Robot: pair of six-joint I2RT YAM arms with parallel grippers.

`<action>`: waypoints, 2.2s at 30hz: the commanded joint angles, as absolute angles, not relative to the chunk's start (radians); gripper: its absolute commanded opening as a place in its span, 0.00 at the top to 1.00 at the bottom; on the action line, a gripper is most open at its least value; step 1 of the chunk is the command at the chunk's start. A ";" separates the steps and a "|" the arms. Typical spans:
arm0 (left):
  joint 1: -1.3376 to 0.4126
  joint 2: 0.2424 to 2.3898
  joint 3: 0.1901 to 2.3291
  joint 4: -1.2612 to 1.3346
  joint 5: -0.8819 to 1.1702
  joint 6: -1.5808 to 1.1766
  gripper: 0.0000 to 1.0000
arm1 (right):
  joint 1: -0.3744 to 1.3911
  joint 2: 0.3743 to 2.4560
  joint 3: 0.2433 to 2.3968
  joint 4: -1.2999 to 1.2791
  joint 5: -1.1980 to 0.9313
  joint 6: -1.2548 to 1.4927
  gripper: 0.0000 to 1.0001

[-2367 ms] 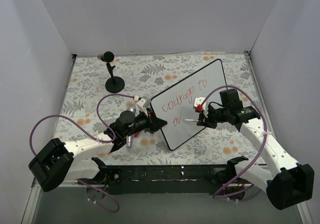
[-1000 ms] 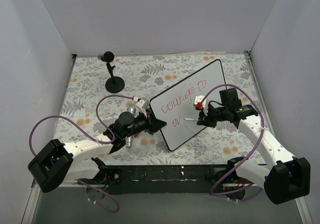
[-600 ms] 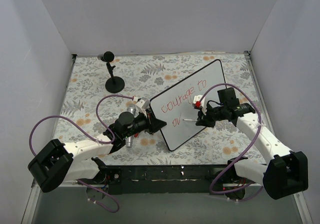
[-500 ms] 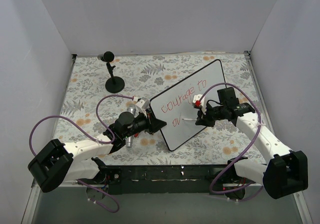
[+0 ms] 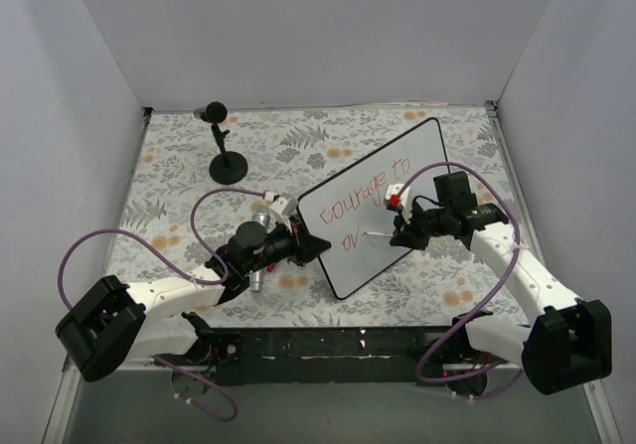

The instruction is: Write a sentence on the whiteboard

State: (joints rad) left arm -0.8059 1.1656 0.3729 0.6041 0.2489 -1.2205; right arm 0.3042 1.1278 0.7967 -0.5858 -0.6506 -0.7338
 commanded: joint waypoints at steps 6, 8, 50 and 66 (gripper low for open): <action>-0.807 1.149 0.367 0.603 0.270 -1.189 1.00 | 0.285 1.118 0.880 -0.511 -0.584 -0.713 0.99; -0.807 1.150 0.370 0.604 0.270 -1.189 1.00 | 0.287 1.123 0.887 -0.506 -0.595 -0.710 0.99; -0.807 1.163 0.373 0.607 0.273 -1.186 1.00 | 0.316 1.169 0.827 -0.630 -0.632 -0.808 0.99; -0.807 1.164 0.374 0.606 0.275 -1.184 1.00 | 0.230 1.164 0.896 -0.640 -0.621 -0.816 0.99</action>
